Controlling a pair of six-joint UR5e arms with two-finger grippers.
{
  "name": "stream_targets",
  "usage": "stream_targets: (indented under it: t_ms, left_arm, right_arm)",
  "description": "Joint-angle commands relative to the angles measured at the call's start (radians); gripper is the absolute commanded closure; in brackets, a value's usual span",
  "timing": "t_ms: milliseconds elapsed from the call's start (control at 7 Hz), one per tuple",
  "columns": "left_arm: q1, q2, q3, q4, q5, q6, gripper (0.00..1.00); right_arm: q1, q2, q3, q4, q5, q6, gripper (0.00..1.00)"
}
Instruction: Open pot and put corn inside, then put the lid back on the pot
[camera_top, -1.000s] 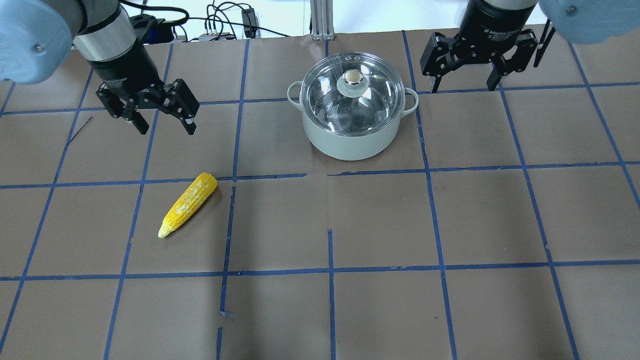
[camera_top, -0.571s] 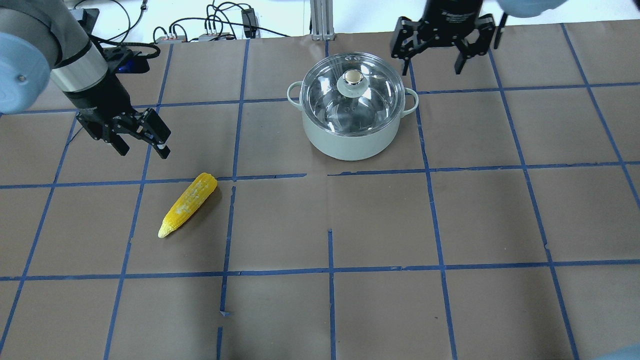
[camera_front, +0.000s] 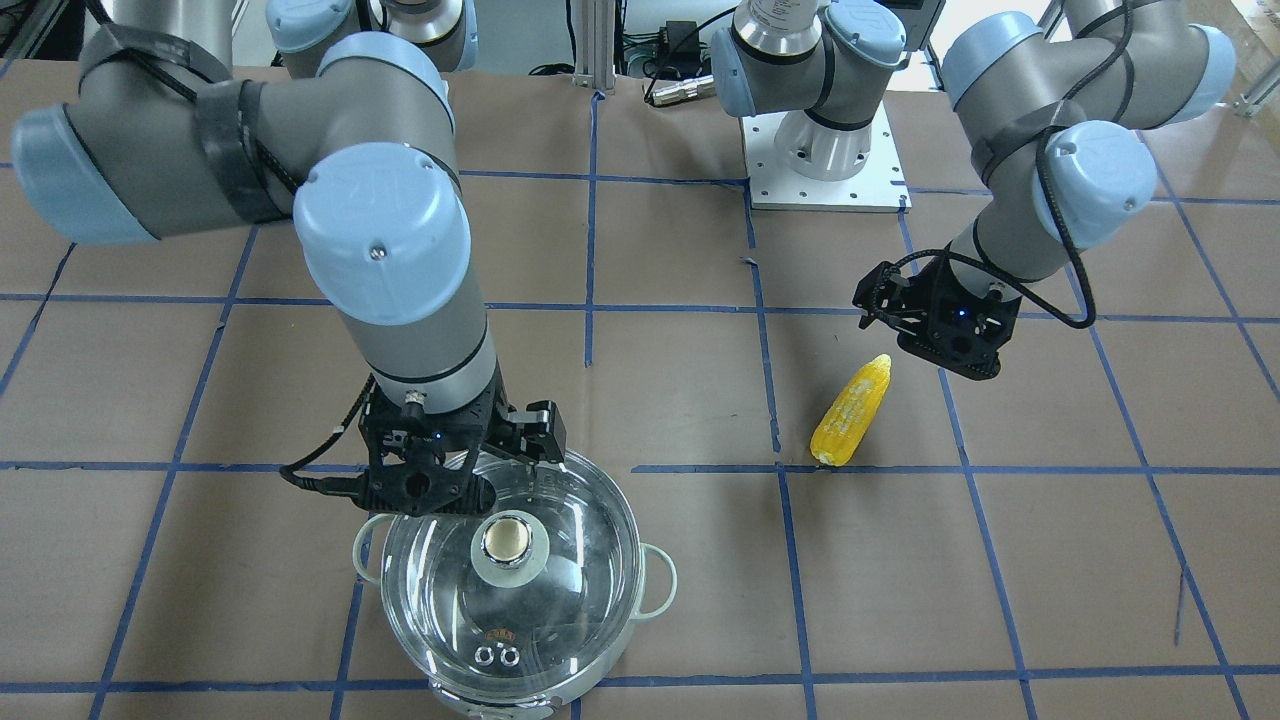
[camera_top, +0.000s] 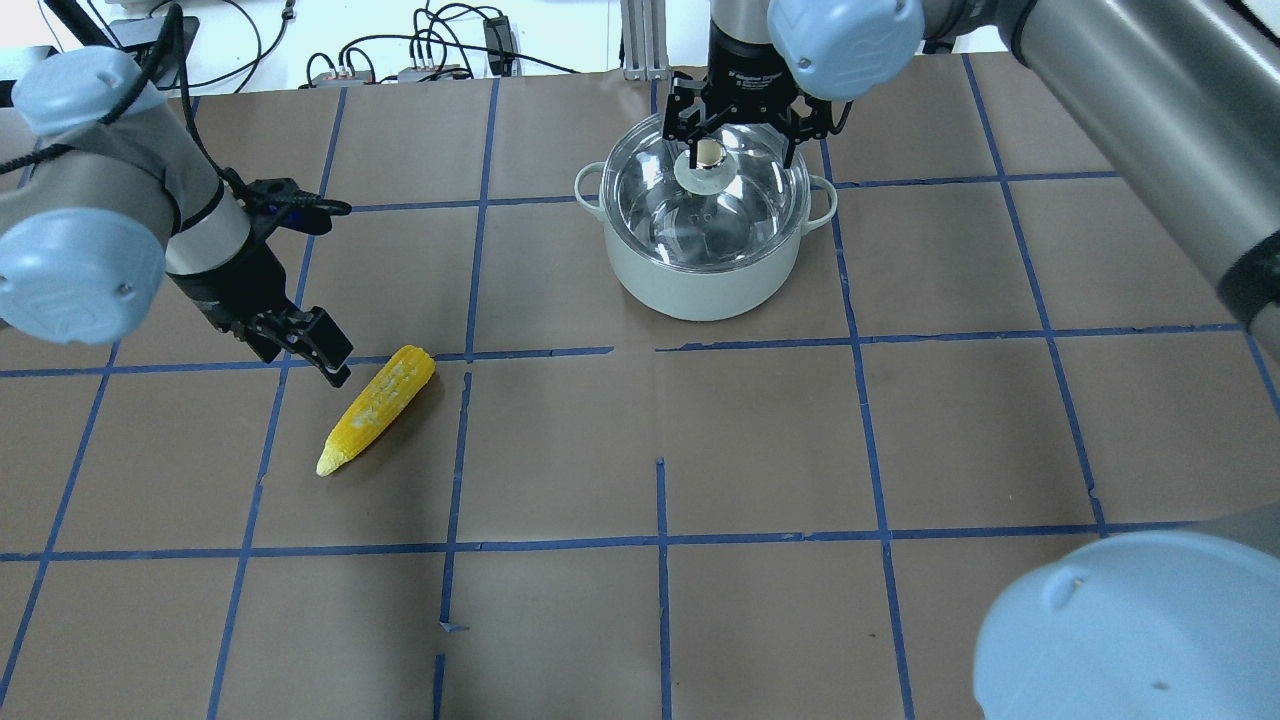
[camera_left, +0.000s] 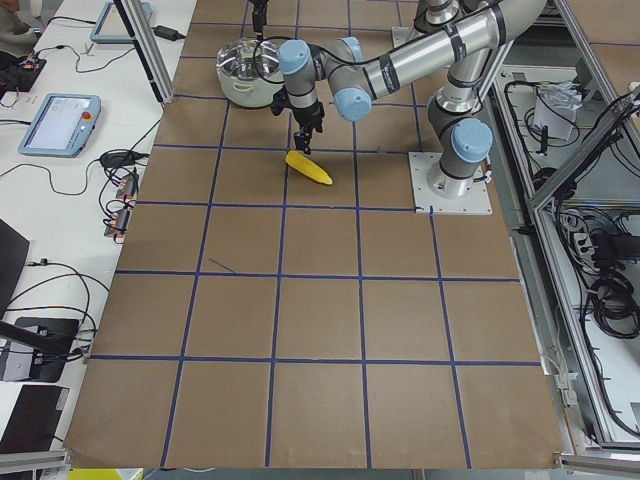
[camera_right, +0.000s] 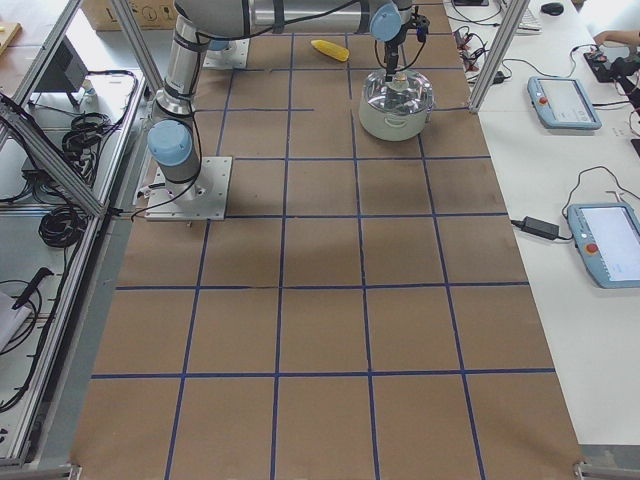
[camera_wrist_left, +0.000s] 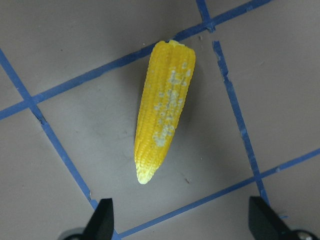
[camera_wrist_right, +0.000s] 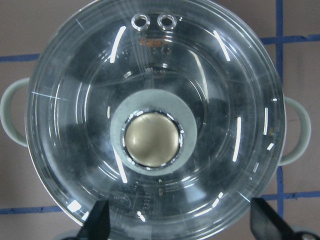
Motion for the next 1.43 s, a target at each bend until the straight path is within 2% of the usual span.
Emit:
stream_targets:
  t_ms: [0,286,571,1000,1143,1286]
  left_arm:
    - [0.000,-0.012,-0.117,0.210,0.000,0.005,0.06]
    - [0.000,-0.016,-0.146,0.224,-0.001,0.010,0.06]
    - [-0.005,-0.047,-0.172,0.264,-0.003,0.063,0.06]
    - [0.000,-0.094,-0.165,0.270,-0.009,0.108,0.04]
    - [0.000,-0.122,-0.164,0.327,-0.010,0.106,0.04]
    - [-0.002,-0.147,-0.163,0.364,-0.012,0.102,0.05]
  right_arm:
    - [0.003,0.038,-0.004,-0.052,-0.002,0.027,0.01]
    - [0.004,0.062,0.001,-0.067,0.000,0.038,0.03]
    - [0.000,0.079,-0.008,-0.078,0.001,0.040,0.17]
    - [0.003,0.091,-0.054,-0.104,-0.002,0.038,0.19]
    - [0.004,0.096,-0.053,-0.098,-0.008,0.040,0.25]
    - [0.015,0.096,-0.047,-0.075,-0.012,0.052,0.39]
